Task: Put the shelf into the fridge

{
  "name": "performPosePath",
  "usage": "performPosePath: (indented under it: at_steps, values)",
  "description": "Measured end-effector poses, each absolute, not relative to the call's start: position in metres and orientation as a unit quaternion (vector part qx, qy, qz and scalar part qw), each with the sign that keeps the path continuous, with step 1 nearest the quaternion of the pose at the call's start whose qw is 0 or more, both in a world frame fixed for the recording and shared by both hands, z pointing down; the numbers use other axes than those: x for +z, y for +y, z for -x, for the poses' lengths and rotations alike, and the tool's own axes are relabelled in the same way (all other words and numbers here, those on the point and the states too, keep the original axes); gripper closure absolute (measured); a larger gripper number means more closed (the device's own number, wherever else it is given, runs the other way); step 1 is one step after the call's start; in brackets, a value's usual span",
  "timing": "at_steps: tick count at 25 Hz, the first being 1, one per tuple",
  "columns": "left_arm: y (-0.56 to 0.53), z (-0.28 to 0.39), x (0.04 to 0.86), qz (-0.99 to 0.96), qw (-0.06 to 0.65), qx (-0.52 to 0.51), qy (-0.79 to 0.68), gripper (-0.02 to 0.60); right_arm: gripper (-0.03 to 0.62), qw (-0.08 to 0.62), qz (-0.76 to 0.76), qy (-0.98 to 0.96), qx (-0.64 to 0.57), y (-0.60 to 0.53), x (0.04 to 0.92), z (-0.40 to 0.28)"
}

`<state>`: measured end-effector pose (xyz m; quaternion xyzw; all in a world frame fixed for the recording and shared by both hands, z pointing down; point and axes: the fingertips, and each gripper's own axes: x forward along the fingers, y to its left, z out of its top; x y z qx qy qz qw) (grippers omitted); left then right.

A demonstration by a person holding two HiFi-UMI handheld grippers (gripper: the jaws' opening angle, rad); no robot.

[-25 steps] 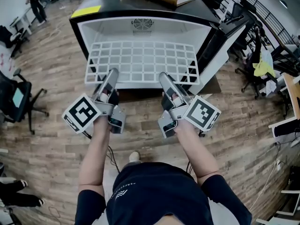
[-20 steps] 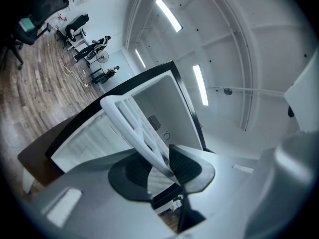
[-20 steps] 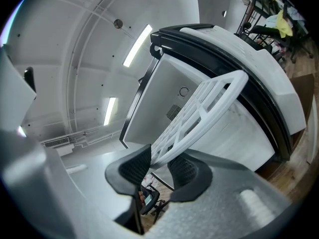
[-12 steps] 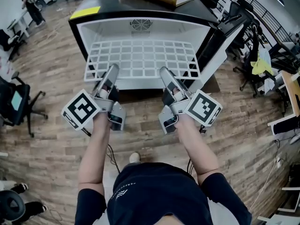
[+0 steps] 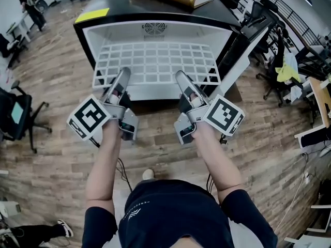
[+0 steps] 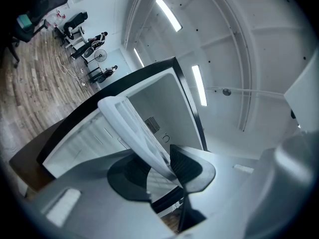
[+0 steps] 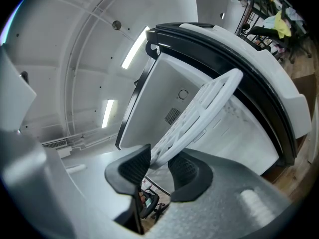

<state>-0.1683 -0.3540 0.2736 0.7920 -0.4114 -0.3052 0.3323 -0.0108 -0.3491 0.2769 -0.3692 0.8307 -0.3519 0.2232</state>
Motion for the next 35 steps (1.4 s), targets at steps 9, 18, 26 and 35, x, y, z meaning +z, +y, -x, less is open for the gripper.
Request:
performPosePath:
  at_steps: [9,18,26,35]
  values:
    - [-0.368,0.178,0.274,-0.794,0.318,-0.283,-0.435,0.453,0.477,0.228,0.372,0.827,-0.354,-0.361,0.273,0.014]
    - [-0.384,0.179,0.271,-0.798,0.309,-0.275,-0.439,0.453,0.477,0.224,0.373,0.824,-0.362,-0.377,0.272,0.013]
    - [-0.388,0.18,0.274,-0.801,0.297,-0.267,-0.446,0.449,0.479,0.222,0.378,0.823,-0.361,-0.38,0.275,0.013]
    - [-0.386,0.178,0.269,-0.8,0.293,-0.308,-0.424,0.446,0.473,0.233,0.365,0.827,-0.358,-0.379,0.274,0.014]
